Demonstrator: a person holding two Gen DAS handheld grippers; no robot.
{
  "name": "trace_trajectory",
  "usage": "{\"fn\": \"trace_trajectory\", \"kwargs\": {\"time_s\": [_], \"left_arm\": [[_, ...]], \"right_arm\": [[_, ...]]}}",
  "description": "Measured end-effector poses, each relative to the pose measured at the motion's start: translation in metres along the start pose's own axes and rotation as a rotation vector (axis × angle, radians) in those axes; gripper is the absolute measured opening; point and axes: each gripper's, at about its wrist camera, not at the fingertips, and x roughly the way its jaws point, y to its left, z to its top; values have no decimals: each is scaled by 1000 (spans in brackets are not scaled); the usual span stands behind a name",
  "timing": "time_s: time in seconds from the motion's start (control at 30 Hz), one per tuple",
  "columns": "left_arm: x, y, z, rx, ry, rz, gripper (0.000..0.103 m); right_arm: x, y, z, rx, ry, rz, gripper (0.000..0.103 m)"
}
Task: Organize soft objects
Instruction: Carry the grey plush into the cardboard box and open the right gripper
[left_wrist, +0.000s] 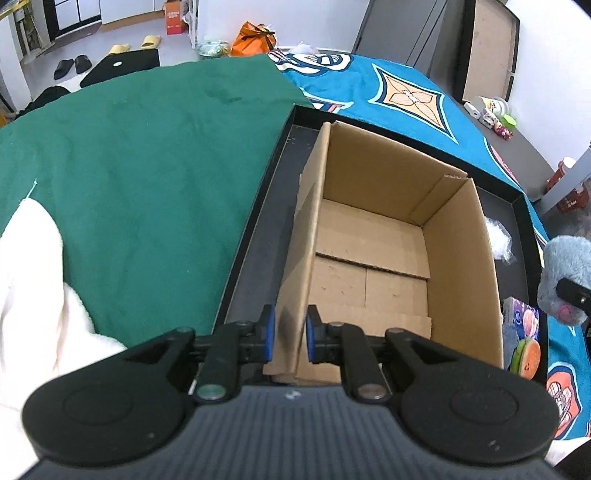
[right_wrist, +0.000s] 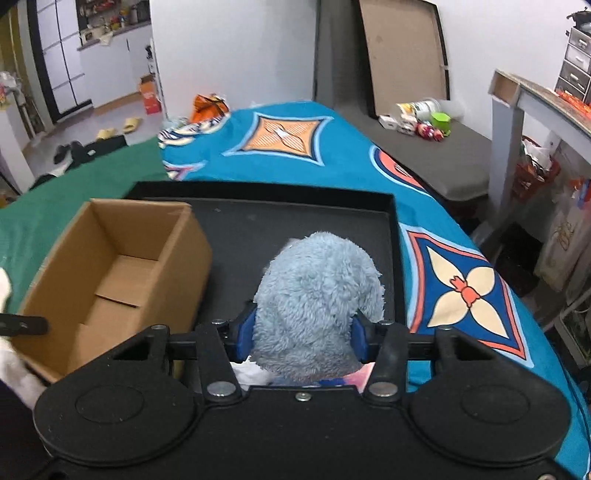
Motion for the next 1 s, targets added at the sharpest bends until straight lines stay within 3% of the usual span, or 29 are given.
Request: {"fn": "trace_trajectory", "kwargs": {"time_s": [0.13, 0.23, 0.4, 0.77, 1.0], "left_arm": [[2, 4, 0, -15, 21, -6, 14], [2, 4, -2, -16, 25, -11, 14], [4, 1, -2, 10, 33, -6, 13], [6, 2, -2, 16, 38, -23, 13], [5, 8, -2, -8, 39, -48, 13]], "right_arm": [[-16, 17, 2, -25, -17, 43, 49], [-24, 24, 5, 29, -1, 108, 49], [-37, 51, 10, -42, -36, 131, 49], [-37, 99, 13, -130, -39, 200, 50], [-25, 120, 8, -129, 12, 260, 51]]}}
